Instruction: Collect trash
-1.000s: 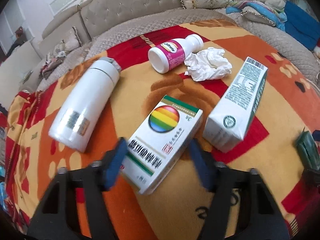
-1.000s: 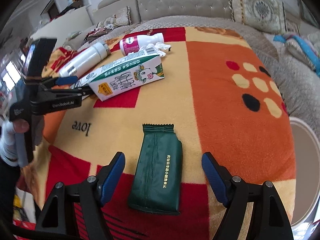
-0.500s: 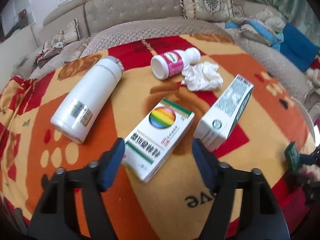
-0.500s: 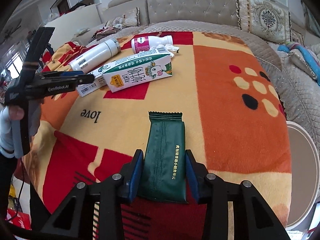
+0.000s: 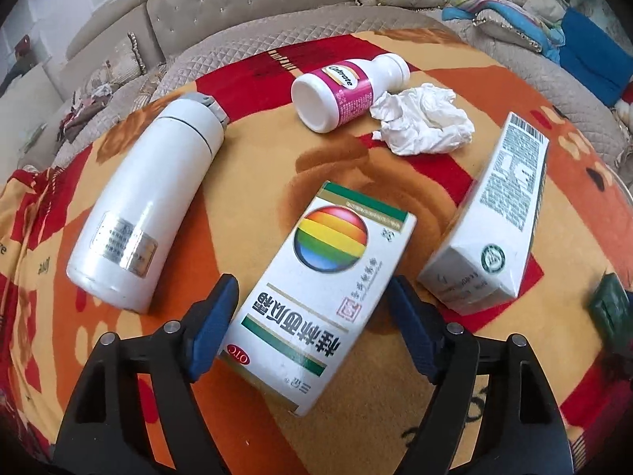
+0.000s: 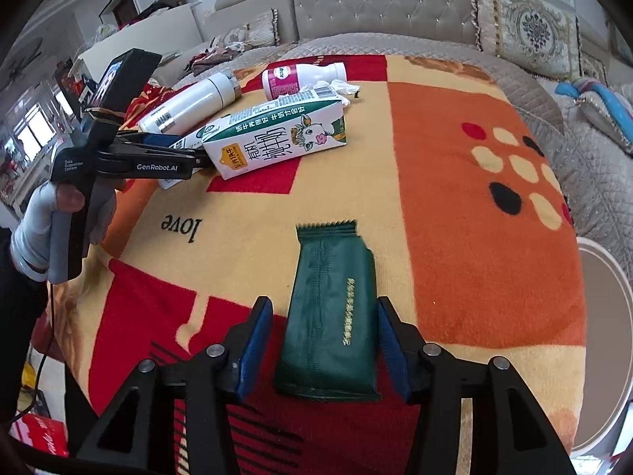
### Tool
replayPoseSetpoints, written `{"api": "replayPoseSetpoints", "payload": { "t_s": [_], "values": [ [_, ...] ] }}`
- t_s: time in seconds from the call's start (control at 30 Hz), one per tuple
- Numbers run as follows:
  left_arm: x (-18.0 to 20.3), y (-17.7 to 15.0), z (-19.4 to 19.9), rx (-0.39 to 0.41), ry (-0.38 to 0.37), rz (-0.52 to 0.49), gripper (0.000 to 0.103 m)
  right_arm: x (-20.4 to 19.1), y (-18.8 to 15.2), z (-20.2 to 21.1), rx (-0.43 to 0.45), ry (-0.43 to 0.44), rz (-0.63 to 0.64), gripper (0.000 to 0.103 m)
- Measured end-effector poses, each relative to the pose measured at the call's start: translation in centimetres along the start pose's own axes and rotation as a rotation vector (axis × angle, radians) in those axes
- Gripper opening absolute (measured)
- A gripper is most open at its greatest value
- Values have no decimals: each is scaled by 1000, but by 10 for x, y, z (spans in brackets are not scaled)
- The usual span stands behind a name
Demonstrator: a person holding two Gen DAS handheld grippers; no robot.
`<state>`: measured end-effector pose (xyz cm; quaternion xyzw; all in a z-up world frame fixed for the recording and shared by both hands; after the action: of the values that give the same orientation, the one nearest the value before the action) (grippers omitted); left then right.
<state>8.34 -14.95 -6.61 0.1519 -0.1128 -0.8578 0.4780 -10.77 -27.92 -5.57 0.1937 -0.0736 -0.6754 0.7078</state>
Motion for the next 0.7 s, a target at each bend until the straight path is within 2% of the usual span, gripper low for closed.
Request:
{"api": "replayPoseSetpoints", "payload": {
  "t_s": [0.07,0.2,0.47,0.7],
  "values": [
    [1,-5,4,5,-6,9,70,2,0,0,4,0,-1,50],
    [7,-24,17,17,-19,28,62,6,-1,2,10,-39,10,38],
    [26,-60,57,65,-64,122,60,12,-5,30,70,-32,0,37],
    [71,-69,86,110,-121,124,59,16,-6,52,116,-22,-10,37]
  ]
}}
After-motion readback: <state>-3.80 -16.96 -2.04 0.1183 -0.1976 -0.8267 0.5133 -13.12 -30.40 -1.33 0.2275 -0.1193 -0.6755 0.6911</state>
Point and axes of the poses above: each gripper's, at about its wrist camera, not at the fingertips, and z roughly against the way its jaws point, x to its right, y to its top, the point moved 10 cm from there along -z, roughly the way its jaws point, and after that the axes turned 12 degrees about -x, right-handed, at the moved point
